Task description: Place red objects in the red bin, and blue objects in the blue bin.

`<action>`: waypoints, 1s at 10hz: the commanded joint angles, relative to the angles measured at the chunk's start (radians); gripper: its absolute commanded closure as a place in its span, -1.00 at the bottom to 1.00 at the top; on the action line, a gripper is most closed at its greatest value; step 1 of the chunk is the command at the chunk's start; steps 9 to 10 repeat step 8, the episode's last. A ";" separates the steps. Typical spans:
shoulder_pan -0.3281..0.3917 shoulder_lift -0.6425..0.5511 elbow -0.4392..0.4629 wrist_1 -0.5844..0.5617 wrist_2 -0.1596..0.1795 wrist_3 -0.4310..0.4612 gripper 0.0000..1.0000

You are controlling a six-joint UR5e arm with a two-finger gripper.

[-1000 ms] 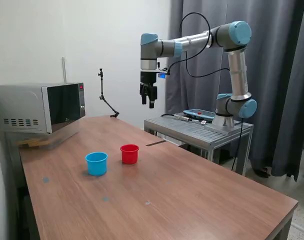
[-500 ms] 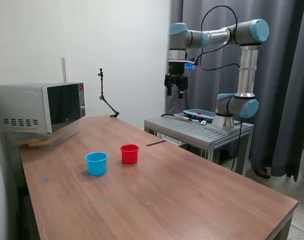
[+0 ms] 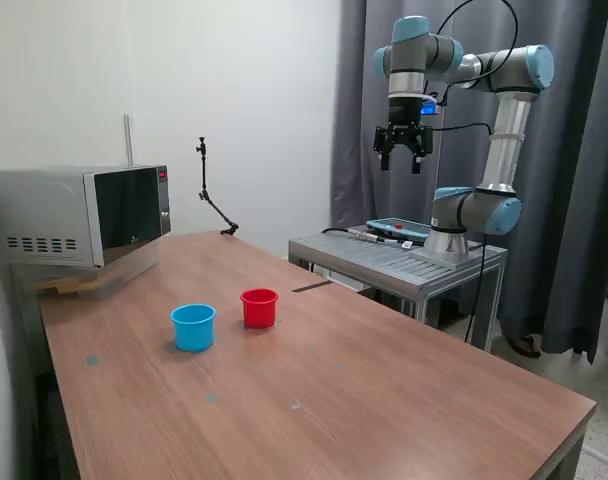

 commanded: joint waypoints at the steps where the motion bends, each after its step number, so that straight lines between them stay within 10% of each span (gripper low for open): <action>1: 0.072 -0.040 -0.054 0.089 0.004 0.022 -1.00; 10: 0.083 -0.038 -0.126 0.088 0.006 -0.002 -1.00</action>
